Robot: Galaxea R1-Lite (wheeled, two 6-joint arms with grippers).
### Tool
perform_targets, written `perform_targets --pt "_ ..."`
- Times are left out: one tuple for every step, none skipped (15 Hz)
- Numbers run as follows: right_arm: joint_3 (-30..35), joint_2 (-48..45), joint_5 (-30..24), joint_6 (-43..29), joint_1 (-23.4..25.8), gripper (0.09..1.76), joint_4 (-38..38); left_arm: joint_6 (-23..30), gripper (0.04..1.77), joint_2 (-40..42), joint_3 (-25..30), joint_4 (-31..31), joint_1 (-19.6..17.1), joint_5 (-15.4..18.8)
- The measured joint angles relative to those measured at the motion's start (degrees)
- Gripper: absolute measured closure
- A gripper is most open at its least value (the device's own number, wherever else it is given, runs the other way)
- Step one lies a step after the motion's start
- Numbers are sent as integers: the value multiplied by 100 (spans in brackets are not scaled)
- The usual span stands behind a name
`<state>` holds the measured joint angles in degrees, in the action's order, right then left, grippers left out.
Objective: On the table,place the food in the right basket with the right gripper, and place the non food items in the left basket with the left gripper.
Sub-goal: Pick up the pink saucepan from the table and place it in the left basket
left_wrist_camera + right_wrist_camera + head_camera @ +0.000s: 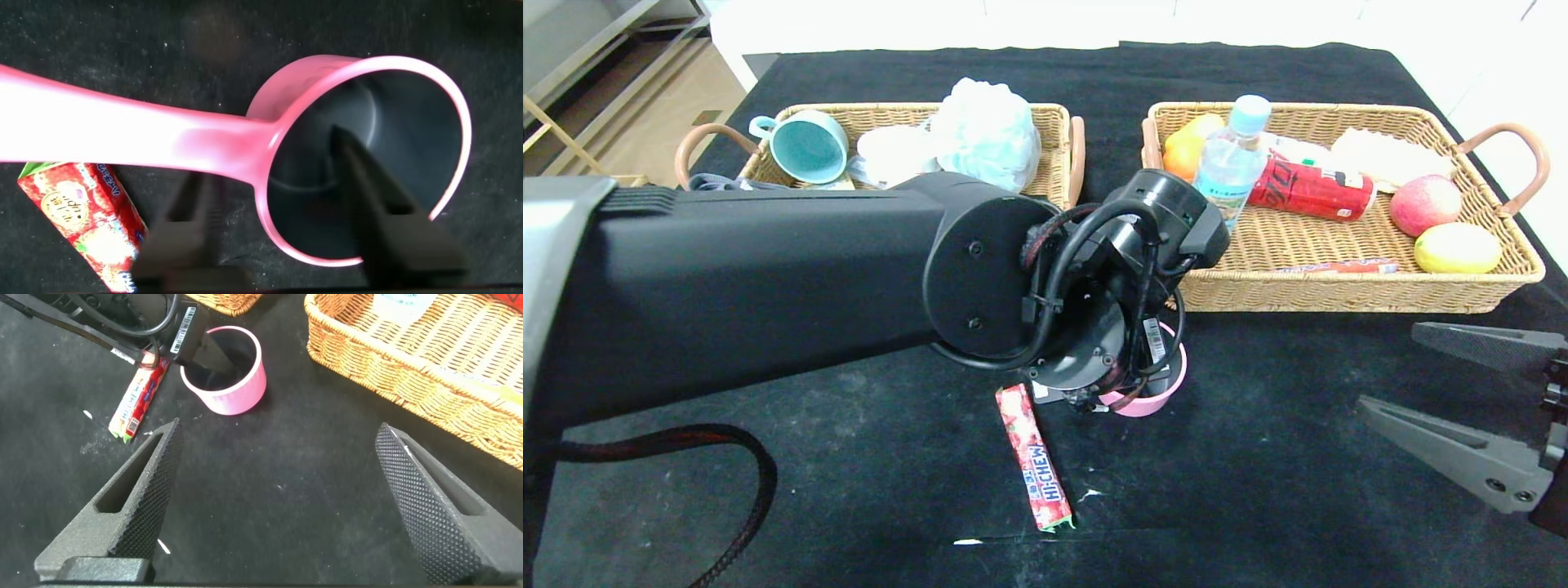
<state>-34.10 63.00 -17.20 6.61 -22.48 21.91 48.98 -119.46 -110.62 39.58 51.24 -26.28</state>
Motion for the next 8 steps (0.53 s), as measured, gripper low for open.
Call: perform_targets --pt "0 0 0 2 0 14 2 5 103 -9 0 2 0 0" --pt "0 0 0 0 0 14 0 10 138 -15 1 10 0 -1" --pt "-2 4 0 0 0 14 2 11 162 -17 4 5 -2 7" --pt "-5 6 1 0 0 14 0 10 165 -20 4 10 -2 2" --pt "-5 9 0 0 0 14 0 11 165 -24 6 10 -2 5" --pt "-7 9 0 2 0 14 0 11 165 -33 9 10 0 0" --pt "-10 9 1 2 0 14 0 11 165 -39 9 7 0 -4" --pt "-10 6 0 0 0 14 -2 18 165 -41 9 7 0 -1"
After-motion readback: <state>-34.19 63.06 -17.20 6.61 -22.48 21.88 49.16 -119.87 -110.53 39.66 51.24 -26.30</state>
